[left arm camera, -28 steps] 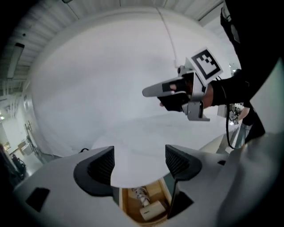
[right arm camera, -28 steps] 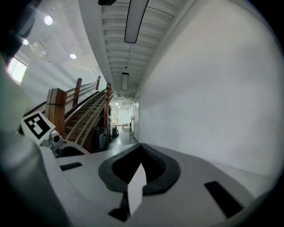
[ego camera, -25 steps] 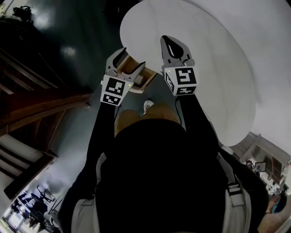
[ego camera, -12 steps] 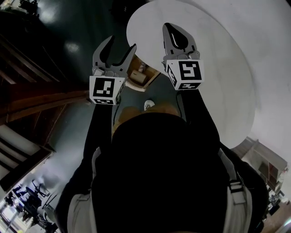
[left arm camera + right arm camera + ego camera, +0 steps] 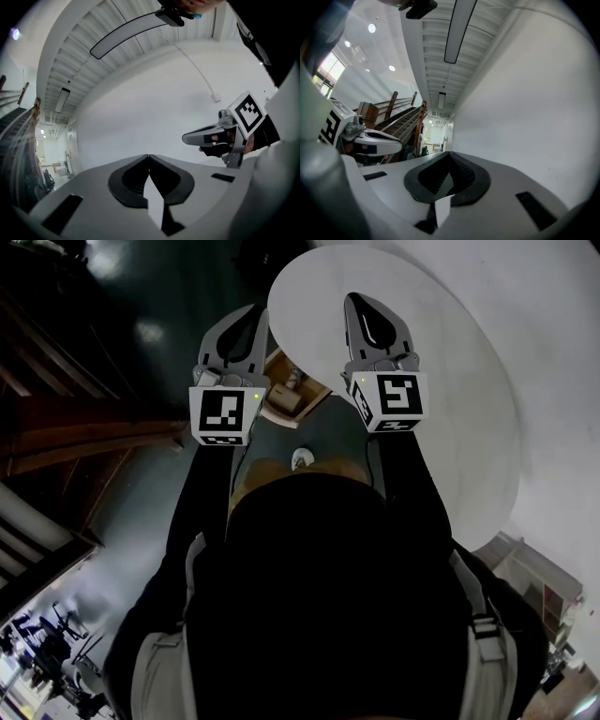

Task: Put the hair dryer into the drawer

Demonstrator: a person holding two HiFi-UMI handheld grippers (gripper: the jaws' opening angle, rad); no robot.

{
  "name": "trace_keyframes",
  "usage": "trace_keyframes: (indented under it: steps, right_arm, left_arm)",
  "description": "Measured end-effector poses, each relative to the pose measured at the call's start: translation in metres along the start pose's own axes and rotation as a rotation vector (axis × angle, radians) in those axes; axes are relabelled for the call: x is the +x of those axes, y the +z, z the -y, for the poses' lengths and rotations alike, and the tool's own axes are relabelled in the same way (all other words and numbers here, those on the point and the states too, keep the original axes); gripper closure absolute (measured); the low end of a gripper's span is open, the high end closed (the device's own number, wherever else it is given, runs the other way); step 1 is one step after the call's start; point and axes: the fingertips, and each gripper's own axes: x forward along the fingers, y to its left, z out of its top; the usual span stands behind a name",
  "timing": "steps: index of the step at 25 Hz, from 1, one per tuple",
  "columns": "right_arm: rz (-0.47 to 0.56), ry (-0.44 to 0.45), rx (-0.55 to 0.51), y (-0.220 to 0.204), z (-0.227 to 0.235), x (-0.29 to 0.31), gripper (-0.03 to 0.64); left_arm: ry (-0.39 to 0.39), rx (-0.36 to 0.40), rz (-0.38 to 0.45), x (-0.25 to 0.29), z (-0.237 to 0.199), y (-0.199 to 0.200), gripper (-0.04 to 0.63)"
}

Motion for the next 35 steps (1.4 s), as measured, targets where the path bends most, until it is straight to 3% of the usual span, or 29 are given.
trace_keyframes:
  steps: [9, 14, 35]
  right_arm:
    - [-0.010, 0.032, -0.012, -0.001, -0.011, -0.010, 0.592]
    - [-0.016, 0.030, -0.087, -0.006, -0.021, -0.016, 0.592]
    - [0.016, 0.021, -0.050, 0.004, -0.017, -0.028, 0.592]
  left_arm:
    - [0.027, 0.037, -0.021, -0.001, -0.002, 0.008, 0.580]
    - [0.016, 0.036, -0.020, -0.001, 0.003, 0.009, 0.580]
    - [0.001, 0.048, -0.021, -0.004, 0.015, 0.017, 0.580]
